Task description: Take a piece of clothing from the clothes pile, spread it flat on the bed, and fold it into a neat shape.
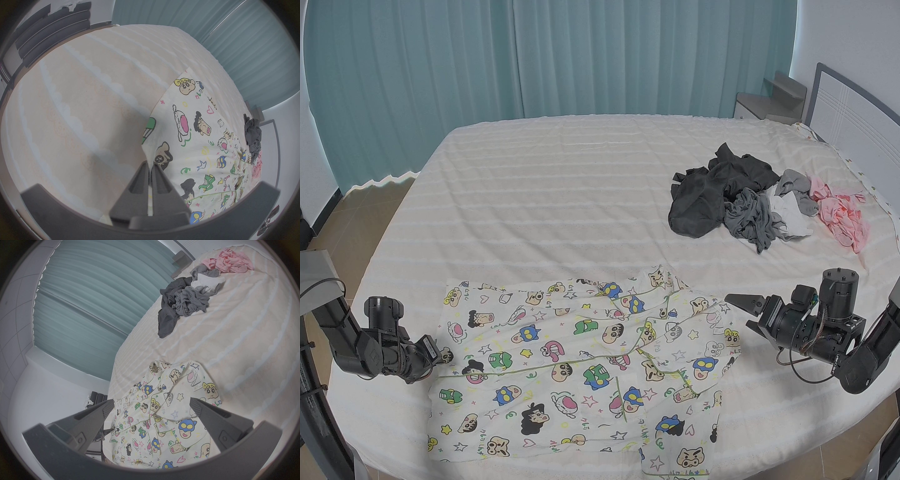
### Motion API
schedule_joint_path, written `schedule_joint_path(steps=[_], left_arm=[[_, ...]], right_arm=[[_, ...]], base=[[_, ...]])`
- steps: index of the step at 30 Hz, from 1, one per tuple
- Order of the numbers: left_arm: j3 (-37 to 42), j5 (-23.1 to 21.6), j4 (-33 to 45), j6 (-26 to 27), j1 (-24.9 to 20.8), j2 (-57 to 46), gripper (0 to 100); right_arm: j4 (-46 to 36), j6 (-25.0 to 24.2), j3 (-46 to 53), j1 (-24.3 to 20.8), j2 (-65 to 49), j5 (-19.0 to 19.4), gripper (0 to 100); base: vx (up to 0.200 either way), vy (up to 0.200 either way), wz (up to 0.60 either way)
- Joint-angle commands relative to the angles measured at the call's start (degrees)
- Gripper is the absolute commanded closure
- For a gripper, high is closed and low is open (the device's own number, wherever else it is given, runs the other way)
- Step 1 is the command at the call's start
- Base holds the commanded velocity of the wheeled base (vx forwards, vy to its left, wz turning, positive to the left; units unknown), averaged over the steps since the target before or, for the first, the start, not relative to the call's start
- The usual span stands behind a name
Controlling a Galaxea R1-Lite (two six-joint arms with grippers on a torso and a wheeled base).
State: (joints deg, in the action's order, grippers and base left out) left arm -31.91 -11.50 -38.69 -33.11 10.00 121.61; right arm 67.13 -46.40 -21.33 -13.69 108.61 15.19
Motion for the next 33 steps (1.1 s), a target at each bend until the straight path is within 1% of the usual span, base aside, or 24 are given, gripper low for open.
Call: schedule_joint_path(steps=[1,5,14,15,21,22,23,24,25,26,27,28,30,33], left_arm=[[1.24,-0.02,-0.15,0.06,0.02,-0.5,100],[3.09,-0.11,-0.24,1.91,0.11,-1.2,100],[4.05,-0.11,-0.51,1.91,-0.06,-2.26,100],[4.05,-0.02,-0.51,1.91,-0.06,-2.43,0],[4.14,-0.19,-0.59,-0.11,-0.24,-5.16,0],[4.32,-0.19,-0.33,-3.89,-0.68,-6.83,0],[4.41,-0.37,-0.24,-6.27,-0.94,-7.88,0],[4.49,-0.46,-0.24,-6.62,-0.94,-7.97,0],[5.11,-0.72,-0.59,-9.69,-1.21,-9.2,0],[5.28,-0.72,-0.59,-10.66,-1.47,-9.73,0],[5.28,-0.72,-0.59,-10.66,-1.47,-9.73,0],[5.55,-0.72,-0.59,-12.24,-1.82,-10.61,0],[5.55,-0.72,-0.68,-12.51,-2.0,-10.78,0],[5.64,-0.72,-0.68,-12.95,-2.0,-11.22,0]], right_arm=[[0.01,-0.01,-0.02,-0.11,0.11,0.02,0],[0.01,-0.01,-0.02,-0.11,0.2,0.02,0],[0.01,-0.01,-0.02,-0.11,0.2,0.02,0],[0.01,-0.01,-0.02,-0.11,0.2,0.02,0],[0.01,-0.01,0.06,-0.11,0.11,0.02,0],[0.01,-0.01,0.06,-0.2,0.2,0.02,0],[0.01,-0.01,0.06,-0.2,0.2,0.02,0],[0.01,-0.01,0.06,-0.2,0.2,0.02,0],[0.01,-0.01,0.06,-0.2,0.11,0.02,0],[0.01,-0.01,0.06,-0.2,0.11,0.02,0],[0.01,-0.01,0.06,-0.2,0.11,0.02,0],[0.01,-0.01,0.06,-0.2,0.11,0.02,0],[0.01,-0.01,0.06,-0.28,0.11,0.02,0],[0.01,-0.01,0.15,-0.28,0.11,0.02,0]], base=[[0.0,0.0,0.0],[0.0,0.0,0.0],[0.0,0.0,0.0],[0.0,0.0,0.0],[0.0,0.0,0.0],[0.0,0.0,0.0],[0.0,0.0,0.0],[0.0,0.0,0.0],[0.0,0.0,0.0],[0.0,0.0,0.0],[0.0,0.0,0.0],[0.0,0.0,0.0],[0.0,0.0,0.0],[0.2,0.0,0.0]])
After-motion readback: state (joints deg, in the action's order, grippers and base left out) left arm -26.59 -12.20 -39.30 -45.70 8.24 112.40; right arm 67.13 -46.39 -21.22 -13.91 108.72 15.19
